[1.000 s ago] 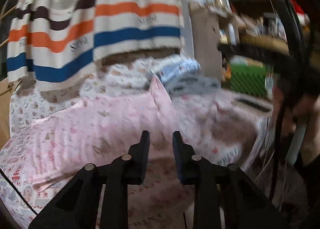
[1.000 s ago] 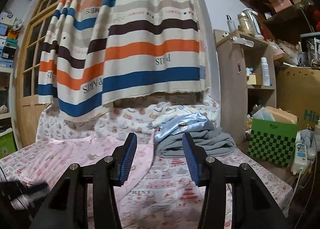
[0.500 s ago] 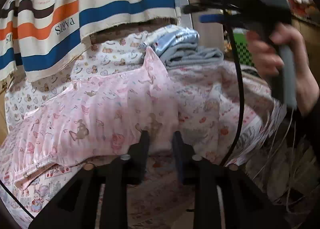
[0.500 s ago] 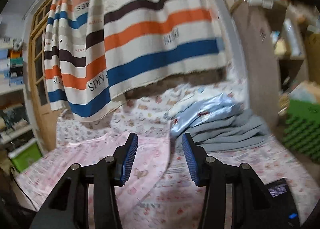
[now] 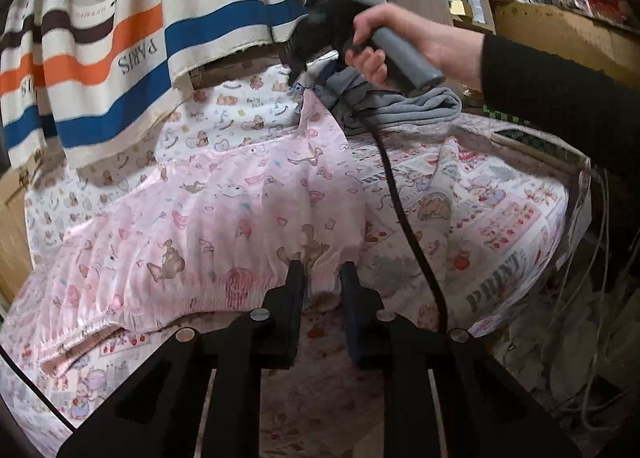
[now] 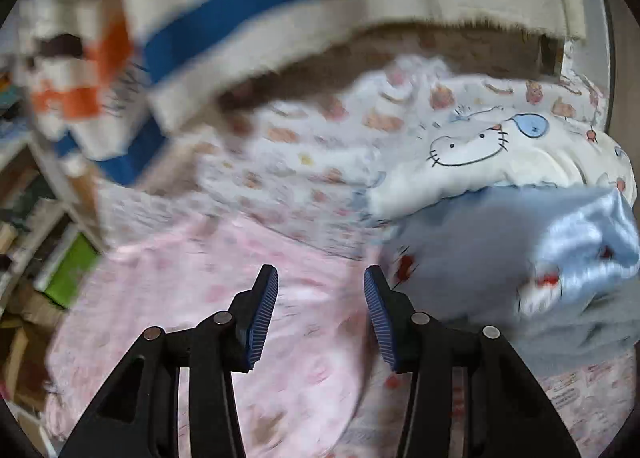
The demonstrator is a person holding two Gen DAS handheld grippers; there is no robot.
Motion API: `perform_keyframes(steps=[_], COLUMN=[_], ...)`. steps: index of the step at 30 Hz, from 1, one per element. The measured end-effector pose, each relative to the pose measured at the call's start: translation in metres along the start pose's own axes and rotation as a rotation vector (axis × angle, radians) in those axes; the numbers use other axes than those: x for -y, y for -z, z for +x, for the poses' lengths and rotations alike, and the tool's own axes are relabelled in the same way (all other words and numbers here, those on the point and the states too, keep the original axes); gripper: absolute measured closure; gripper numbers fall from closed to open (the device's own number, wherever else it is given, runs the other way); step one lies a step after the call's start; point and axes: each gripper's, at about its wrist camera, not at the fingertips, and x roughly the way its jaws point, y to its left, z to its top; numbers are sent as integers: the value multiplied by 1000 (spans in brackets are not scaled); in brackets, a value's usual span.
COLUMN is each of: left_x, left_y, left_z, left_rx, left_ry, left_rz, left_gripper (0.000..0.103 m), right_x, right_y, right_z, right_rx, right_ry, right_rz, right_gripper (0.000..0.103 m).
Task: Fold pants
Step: 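Grasp the pink pants edge with the left tool while the right tool grips and lifts it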
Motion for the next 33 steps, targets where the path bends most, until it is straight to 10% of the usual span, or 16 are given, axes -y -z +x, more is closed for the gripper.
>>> perform_keyframes(steps=[5,10,19,33], left_x=[-1,-5,-36,-114], left_y=[0,0,-8,19], left_z=[1,-1,-21,-75], left_rx=[1,21,102,222], left_ry=[10,11,21,-246], left_rz=[-9,-17,-127,-227], left_gripper=[82,95,96,96], right_x=[14,19,-6,-165], right_y=[5,5,-26,-100], right_z=[42,48,9,-12], right_rx=[-112,-98,24,196], right_ry=[96,121,81,-202], right_rz=[36,30,-24,-95], right_gripper=[62,99,100,100])
